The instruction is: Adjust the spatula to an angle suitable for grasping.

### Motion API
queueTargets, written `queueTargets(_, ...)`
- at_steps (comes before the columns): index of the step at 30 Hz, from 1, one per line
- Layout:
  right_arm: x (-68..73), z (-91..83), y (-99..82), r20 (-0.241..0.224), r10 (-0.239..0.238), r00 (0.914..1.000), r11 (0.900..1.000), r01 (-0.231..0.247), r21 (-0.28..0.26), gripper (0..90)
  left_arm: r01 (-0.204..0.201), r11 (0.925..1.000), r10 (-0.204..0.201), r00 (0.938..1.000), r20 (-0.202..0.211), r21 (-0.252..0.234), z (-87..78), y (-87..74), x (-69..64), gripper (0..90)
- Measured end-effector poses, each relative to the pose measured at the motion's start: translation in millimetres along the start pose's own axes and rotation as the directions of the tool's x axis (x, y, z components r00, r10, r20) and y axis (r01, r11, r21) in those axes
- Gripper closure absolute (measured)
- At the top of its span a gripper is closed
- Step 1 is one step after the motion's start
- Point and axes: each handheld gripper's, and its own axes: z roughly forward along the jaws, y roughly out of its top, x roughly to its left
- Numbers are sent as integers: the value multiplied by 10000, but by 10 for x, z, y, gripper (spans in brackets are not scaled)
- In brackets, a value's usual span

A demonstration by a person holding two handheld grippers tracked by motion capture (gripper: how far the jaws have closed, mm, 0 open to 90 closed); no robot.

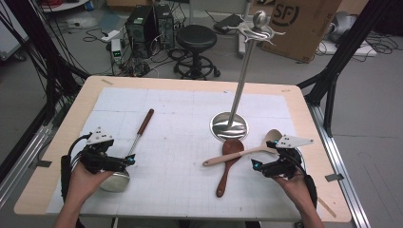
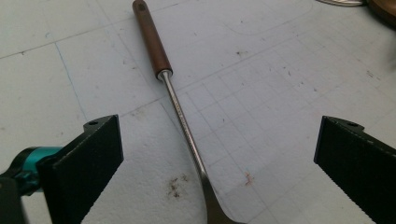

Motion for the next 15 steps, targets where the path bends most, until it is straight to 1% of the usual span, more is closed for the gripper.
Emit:
queueTargets(3, -1, 7, -1, 3, -57, 10000, 10000, 57, 34, 4, 36, 10000, -36, 10000, 6, 8, 19, 5, 4, 18)
queueTargets(5, -3, 11, -2, -16, -58, 10000, 10000, 58, 53, 4, 9, 10000, -10, 10000, 30, 91, 24, 8, 7, 18)
queueTargets(15, -21, 19, -2, -31, -40, 10000, 10000, 40, 28, 4, 21, 9998, -23, 10000, 93, 179, 53, 10, -5, 18)
